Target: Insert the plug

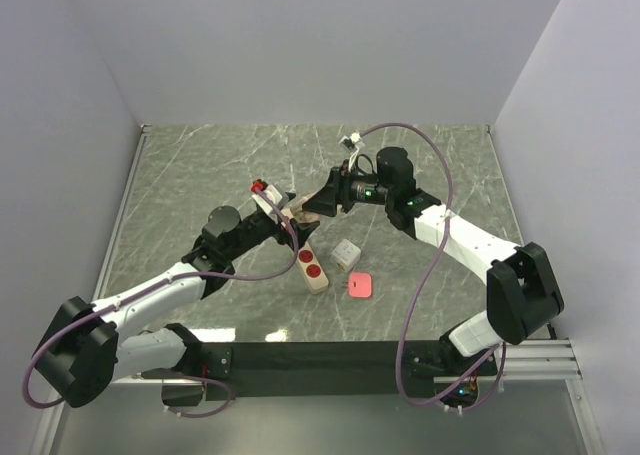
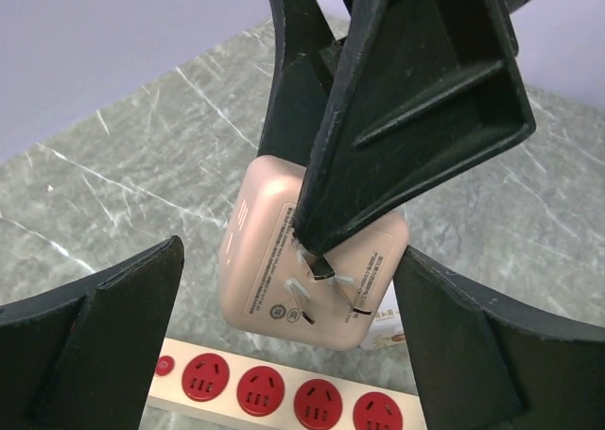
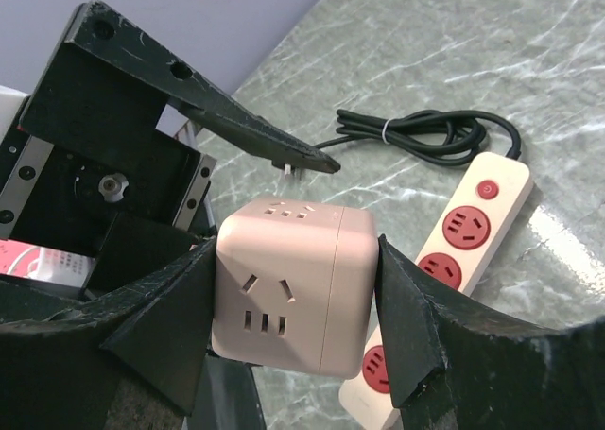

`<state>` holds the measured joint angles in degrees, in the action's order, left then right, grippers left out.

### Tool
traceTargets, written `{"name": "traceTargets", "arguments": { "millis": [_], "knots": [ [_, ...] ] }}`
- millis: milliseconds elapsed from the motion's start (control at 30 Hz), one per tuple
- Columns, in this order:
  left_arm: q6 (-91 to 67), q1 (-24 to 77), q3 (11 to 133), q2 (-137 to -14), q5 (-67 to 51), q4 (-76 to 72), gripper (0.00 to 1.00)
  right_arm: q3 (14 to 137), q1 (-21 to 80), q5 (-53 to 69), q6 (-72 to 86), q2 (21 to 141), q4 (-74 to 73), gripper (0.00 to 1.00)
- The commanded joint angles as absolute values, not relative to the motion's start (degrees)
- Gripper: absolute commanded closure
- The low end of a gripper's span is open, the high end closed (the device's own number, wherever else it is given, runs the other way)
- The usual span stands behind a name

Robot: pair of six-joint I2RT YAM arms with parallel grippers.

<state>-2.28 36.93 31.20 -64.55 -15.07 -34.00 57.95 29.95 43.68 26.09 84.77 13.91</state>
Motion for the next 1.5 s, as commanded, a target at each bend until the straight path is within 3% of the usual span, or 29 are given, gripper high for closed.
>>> {"name": "traceTargets", "arguments": {
  "millis": [0,367,500,800,900,933,1033,1133,1167,1233,1267,1467],
  "knots": [
    [1.4,37.3,33.7,-63.0,-14.1,-34.7,0.03,61.6,29.7,46.5,25.3,84.6,14.8,1.0],
    [3.6,39.3,35.5,-67.2,-11.5,-34.3,0.02,64.0,30.5,50.3,24.1,87.1,12.6,1.0],
    [4.5,40.0,36.3,-68.0,-10.9,-33.2,0.06,64.3,30.7,50.1,23.6,87.1,11.9,1.0],
    [5.3,40.7,36.0,-69.1,-10.8,-31.7,0.46,65.2,30.7,48.9,23.9,86.9,11.7,1.0],
    [5.4,40.8,35.9,-69.4,-12.2,-31.4,0.75,66.0,30.6,48.4,23.9,87.1,11.8,1.0],
    [5.2,40.8,35.9,-69.4,-12.3,-31.4,0.99,66.3,30.4,48.2,24.0,87.2,12.1,1.0],
    [5.4,40.8,35.3,-69.6,-13.5,-31.8,1.0,66.1,29.6,48.3,25.6,87.3,14.1,1.0],
    [5.5,40.8,34.4,-69.2,-15.5,-32.3,0.99,65.2,28.2,48.7,27.9,87.5,17.7,0.8],
    [5.5,40.8,34.1,-68.6,-16.1,-32.5,1.0,65.0,28.0,48.9,28.6,87.6,18.7,0.62],
    [4.9,40.8,33.6,-68.3,-17.9,-32.9,1.0,64.6,26.7,49.1,30.5,87.9,21.2,0.35],
    [4.7,40.8,33.6,-68.1,-18.3,-32.7,1.0,64.5,26.3,49.0,31.2,88.0,21.8,0.12],
    [4.4,40.8,34.5,-69.1,-21.8,-30.6,1.0,64.4,22.7,47.1,31.7,86.9,25.8,0.08]
  ]
}}
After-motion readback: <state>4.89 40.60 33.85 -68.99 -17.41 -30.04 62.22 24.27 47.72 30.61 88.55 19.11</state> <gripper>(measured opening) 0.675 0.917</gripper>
